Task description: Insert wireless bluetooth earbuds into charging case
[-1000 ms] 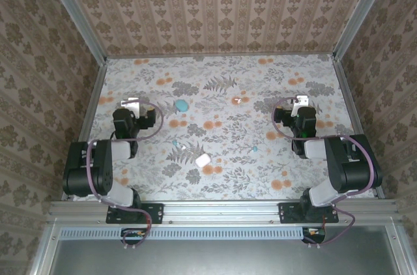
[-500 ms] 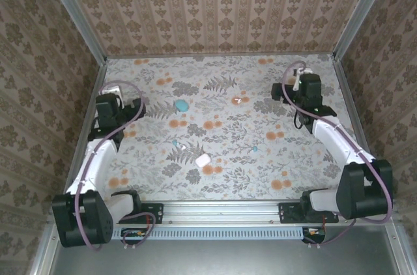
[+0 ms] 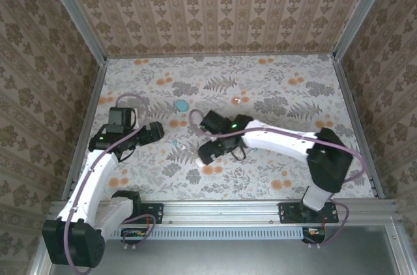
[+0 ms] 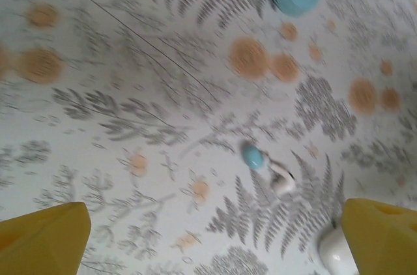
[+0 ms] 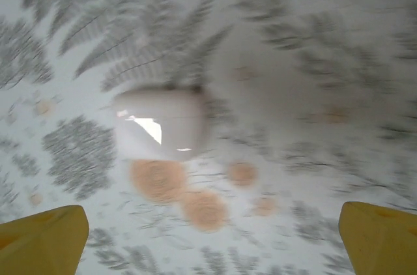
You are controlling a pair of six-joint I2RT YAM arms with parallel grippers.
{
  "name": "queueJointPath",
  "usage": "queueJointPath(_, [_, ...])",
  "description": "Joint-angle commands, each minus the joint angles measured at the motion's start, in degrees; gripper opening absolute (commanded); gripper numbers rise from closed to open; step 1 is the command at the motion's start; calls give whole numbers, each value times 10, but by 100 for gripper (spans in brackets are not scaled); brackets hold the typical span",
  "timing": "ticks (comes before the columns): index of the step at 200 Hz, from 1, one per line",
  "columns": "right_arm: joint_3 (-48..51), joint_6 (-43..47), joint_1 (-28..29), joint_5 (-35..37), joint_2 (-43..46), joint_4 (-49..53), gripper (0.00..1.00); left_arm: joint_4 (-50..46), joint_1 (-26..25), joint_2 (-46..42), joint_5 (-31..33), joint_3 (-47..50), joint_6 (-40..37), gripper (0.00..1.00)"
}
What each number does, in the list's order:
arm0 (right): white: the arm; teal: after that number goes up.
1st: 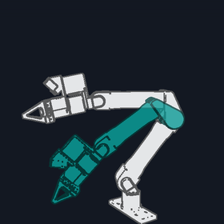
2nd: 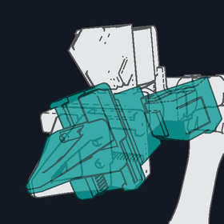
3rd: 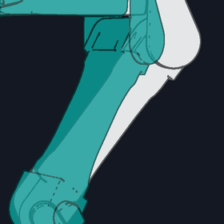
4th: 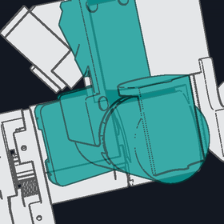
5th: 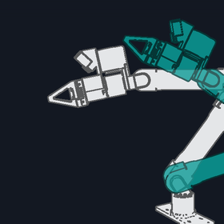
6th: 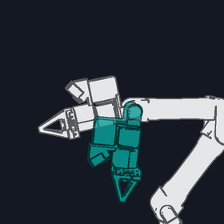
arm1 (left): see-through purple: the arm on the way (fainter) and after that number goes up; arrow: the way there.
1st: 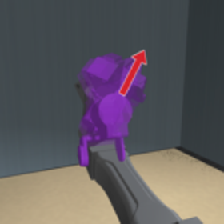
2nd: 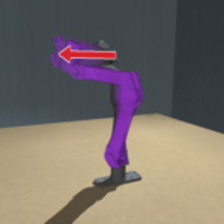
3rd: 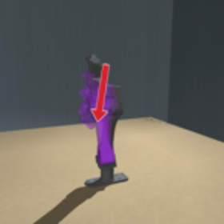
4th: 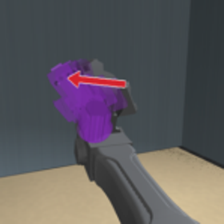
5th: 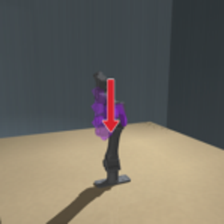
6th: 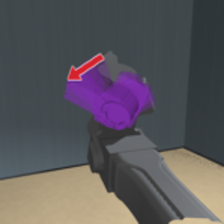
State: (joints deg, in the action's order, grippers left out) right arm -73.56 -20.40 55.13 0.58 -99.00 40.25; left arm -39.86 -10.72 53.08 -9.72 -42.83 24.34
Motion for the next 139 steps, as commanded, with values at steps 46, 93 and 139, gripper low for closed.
queueJointPath(46, [-127, -7, 54, 24, -132, 90, 100, -44, -29, 13, -20, 14, 20, 100])
queueJointPath(93, [-171, 4, 53, 30, -184, 105, 100, -6, -26, -31, -99, 33, 5, 99])
queueJointPath(139, [-182, -2, 49, 40, -216, 104, 98, -4, -19, -46, -112, 36, -1, 94])
